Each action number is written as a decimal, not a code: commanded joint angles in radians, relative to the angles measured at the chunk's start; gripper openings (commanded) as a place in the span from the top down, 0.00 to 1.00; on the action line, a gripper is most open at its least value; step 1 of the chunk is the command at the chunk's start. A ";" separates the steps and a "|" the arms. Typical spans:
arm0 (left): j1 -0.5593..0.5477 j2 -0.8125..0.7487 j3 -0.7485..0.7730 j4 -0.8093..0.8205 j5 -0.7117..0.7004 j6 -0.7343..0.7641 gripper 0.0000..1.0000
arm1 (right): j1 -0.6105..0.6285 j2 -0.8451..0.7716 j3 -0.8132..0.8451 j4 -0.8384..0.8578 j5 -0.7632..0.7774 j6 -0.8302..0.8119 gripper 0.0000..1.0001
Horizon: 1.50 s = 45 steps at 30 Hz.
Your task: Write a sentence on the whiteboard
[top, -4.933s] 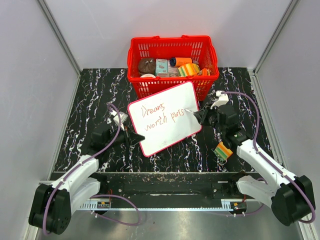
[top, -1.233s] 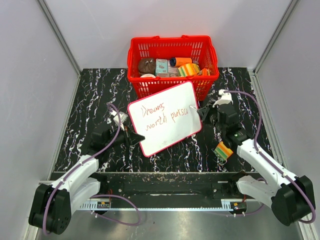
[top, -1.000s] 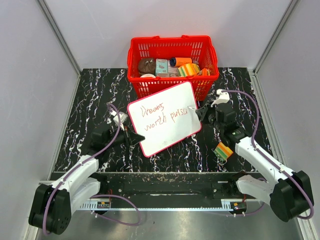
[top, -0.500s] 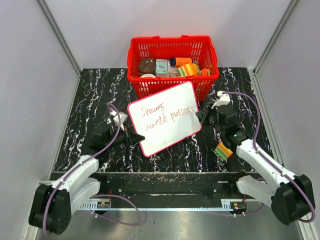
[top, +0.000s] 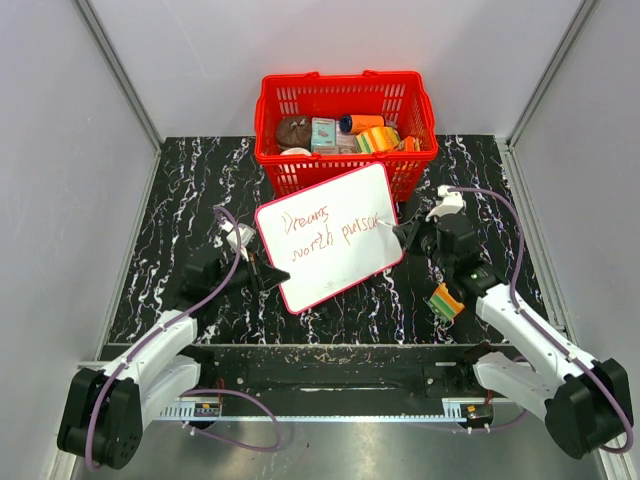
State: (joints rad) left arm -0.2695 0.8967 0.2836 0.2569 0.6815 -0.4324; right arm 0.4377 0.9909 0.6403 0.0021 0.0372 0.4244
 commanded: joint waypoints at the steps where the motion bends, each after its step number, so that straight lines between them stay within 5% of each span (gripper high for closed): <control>1: 0.015 -0.005 -0.014 0.018 -0.123 0.112 1.00 | 0.004 -0.055 0.053 0.032 0.027 -0.006 1.00; 25: 0.015 -0.013 -0.020 0.019 -0.123 0.110 1.00 | 0.006 0.083 0.099 0.081 0.072 -0.006 1.00; 45: 0.015 -0.012 -0.017 0.018 -0.125 0.110 1.00 | 0.004 0.008 0.042 0.042 0.092 -0.009 1.00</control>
State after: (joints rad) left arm -0.2695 0.8963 0.2836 0.2565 0.6815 -0.4282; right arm 0.4377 0.9752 0.6987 0.0315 0.1154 0.4225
